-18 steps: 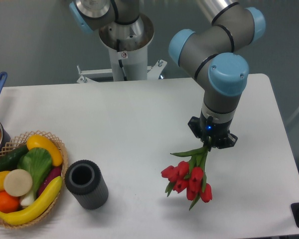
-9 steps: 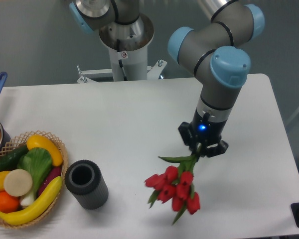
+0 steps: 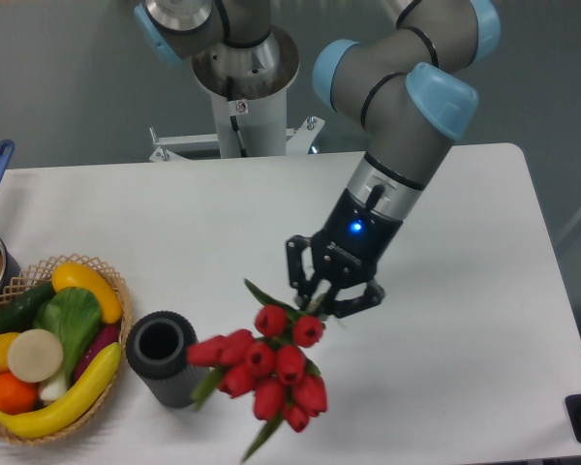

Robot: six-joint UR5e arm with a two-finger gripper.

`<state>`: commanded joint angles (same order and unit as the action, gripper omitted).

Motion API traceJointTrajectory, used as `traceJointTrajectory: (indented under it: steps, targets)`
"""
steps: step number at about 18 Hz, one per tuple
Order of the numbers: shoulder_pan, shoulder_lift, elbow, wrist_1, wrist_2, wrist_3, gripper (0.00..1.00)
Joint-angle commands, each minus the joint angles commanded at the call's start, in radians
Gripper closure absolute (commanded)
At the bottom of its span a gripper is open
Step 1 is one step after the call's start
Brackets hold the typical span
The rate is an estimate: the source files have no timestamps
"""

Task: Insert the flowers into the vase
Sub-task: 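Carry the tulips toward the dark grey vase and tilt stems down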

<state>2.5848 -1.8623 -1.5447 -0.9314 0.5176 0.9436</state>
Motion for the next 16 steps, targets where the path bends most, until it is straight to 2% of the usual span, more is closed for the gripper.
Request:
traceJointTrajectory:
  steps: [2,4,6,8,11,16]
  targets:
    - [-0.012,-0.001,-0.005,0.055,-0.105,-0.022,1.0]
    - [-0.02,-0.003,-0.005,0.065,-0.117,-0.034,1.0]
    - [-0.06,-0.009,-0.005,0.078,-0.137,-0.034,1.0]
    - [-0.072,-0.014,-0.009,0.103,-0.213,-0.034,1.0]
    - [-0.08,-0.035,-0.018,0.105,-0.303,-0.034,1.0]
    - [-0.107,-0.06,-0.014,0.106,-0.314,-0.034,1.0]
